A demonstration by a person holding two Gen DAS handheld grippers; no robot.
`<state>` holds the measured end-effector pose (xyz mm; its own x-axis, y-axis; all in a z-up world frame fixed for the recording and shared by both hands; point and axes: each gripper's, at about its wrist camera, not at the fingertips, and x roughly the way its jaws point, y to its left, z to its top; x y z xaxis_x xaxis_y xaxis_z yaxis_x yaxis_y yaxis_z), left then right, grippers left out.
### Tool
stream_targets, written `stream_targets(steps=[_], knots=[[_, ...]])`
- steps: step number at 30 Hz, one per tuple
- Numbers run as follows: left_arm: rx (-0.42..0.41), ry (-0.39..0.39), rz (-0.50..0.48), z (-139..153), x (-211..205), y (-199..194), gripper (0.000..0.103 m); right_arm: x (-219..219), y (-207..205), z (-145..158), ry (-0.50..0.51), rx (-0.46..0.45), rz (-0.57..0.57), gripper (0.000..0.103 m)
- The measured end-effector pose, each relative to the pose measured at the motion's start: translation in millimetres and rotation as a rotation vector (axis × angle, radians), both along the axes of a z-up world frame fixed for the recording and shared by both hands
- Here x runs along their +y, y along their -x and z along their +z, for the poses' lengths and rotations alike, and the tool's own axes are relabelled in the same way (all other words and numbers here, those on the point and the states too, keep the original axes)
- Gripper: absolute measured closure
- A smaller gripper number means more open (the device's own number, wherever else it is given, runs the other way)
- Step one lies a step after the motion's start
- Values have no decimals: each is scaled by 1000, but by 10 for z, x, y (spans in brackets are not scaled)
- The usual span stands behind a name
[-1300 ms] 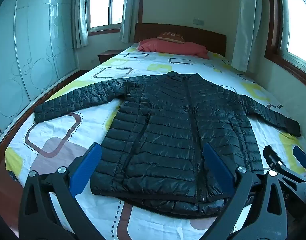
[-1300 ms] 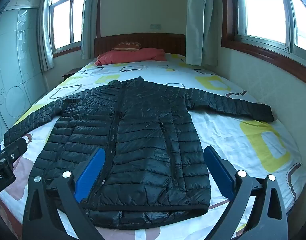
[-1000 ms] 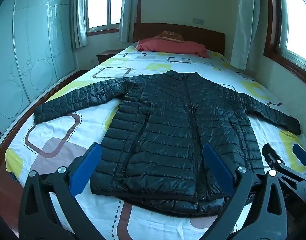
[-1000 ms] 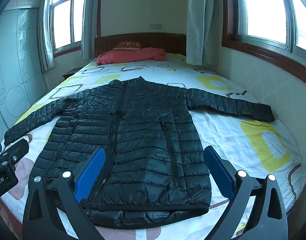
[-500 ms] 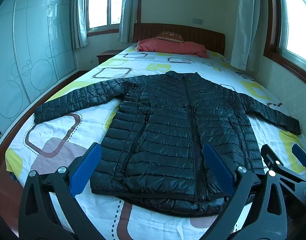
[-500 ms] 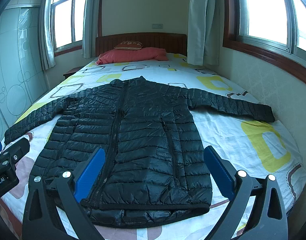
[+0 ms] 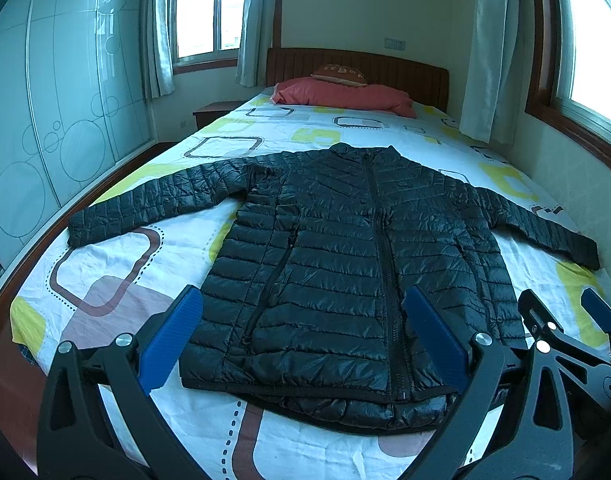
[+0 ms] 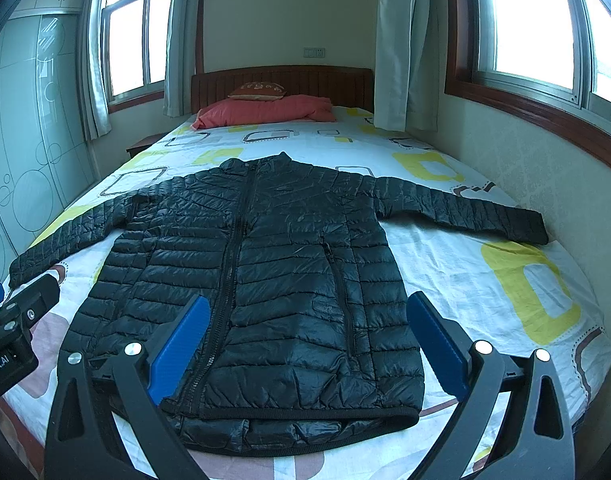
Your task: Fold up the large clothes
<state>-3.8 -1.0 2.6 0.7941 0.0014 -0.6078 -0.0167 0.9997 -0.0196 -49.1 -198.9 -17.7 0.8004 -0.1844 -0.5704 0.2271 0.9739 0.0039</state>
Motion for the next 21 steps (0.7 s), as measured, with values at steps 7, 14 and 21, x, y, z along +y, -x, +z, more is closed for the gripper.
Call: stream_targets(steps=[7, 14, 21], knots=[[-2, 0, -1, -2, 1, 2, 2, 0, 1, 0, -1, 0, 1, 5], [-1, -1, 0, 10, -11, -6, 2, 1, 7, 1, 1, 0, 2, 5], [0, -1, -1, 10, -12, -3, 2, 13, 17, 5, 0, 0, 2, 5]])
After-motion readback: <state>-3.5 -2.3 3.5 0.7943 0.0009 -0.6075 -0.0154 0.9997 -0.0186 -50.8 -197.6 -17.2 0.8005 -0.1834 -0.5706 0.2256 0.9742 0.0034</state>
